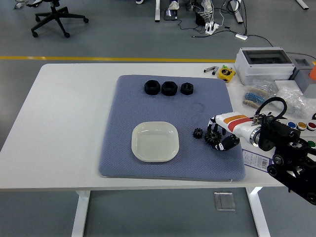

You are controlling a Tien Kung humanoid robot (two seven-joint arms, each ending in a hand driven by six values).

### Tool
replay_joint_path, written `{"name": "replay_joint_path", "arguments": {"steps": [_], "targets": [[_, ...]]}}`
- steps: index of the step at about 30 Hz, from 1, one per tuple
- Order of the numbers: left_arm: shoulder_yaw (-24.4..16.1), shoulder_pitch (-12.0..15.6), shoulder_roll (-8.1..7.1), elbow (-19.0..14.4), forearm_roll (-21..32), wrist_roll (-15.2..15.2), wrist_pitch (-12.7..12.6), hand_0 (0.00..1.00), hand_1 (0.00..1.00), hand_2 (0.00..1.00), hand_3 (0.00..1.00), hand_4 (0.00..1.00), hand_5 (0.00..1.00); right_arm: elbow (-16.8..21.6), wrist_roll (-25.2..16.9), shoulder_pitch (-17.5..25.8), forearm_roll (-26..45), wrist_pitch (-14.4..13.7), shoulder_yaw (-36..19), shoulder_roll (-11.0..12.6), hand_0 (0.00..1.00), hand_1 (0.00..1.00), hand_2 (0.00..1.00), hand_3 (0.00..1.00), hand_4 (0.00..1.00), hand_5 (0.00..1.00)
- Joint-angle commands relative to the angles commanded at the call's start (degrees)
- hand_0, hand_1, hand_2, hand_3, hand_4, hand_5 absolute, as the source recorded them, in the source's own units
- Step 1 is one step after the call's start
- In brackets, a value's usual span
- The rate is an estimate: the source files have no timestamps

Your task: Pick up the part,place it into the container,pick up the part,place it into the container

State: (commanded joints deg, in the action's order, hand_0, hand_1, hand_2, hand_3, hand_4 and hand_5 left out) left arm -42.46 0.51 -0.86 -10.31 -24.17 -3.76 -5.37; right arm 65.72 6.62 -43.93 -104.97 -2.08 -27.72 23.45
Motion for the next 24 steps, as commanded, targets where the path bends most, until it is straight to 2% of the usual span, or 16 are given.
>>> {"name": "replay_joint_path", "arguments": {"steps": [10, 16, 19, 20, 21, 24], "targets": [[0.52, -0.15, -0.11, 0.00, 0.90, 0.23, -0.02, 0.841, 0.784, 0.818, 0.600, 0.525, 0.800, 6.62, 1.96, -1.50, -2.15, -0.34, -1.56, -0.94, 0.249, 0.402, 0.459, 0.492, 0.683, 0.202], [0.90, -0.12, -0.10, 0.00, 1.37, 0.37, -0.06, 0.841, 0.784, 0.818, 0.600, 0.526, 0.803, 10.15, 3.86, -3.51, -1.66, 0.90, -0.19, -4.36, 0.252, 0.405, 0.467, 0.497, 0.688, 0.200], [1.33, -0.17, -0.15, 0.00, 1.70, 0.42, -0.03, 0.841, 0.784, 0.818, 0.600, 0.526, 0.803, 9.34, 4.45, -5.27, -0.93, 2.13, 1.83, -6.99, 0.252, 0.405, 0.467, 0.497, 0.688, 0.200], [1.51, -0.21, -0.16, 0.00, 1.90, 0.46, -0.04, 0.841, 0.784, 0.818, 0.600, 0.526, 0.803, 8.56, 4.50, -5.82, -0.78, 2.68, 2.36, -8.00, 0.252, 0.405, 0.467, 0.497, 0.688, 0.200], [1.74, -0.25, -0.18, 0.00, 2.14, 0.51, -0.05, 0.841, 0.784, 0.819, 0.600, 0.525, 0.802, 7.86, 4.53, -6.18, -0.67, 3.00, 2.69, -8.79, 0.219, 0.403, 0.478, 0.512, 0.738, 0.190], [4.12, -0.40, -0.36, 0.00, 4.65, 1.01, -0.07, 0.841, 0.784, 0.819, 0.600, 0.525, 0.802, 4.75, 4.82, -7.59, -0.42, 3.65, 4.14, -11.42, 0.219, 0.403, 0.478, 0.512, 0.738, 0.190]]}}
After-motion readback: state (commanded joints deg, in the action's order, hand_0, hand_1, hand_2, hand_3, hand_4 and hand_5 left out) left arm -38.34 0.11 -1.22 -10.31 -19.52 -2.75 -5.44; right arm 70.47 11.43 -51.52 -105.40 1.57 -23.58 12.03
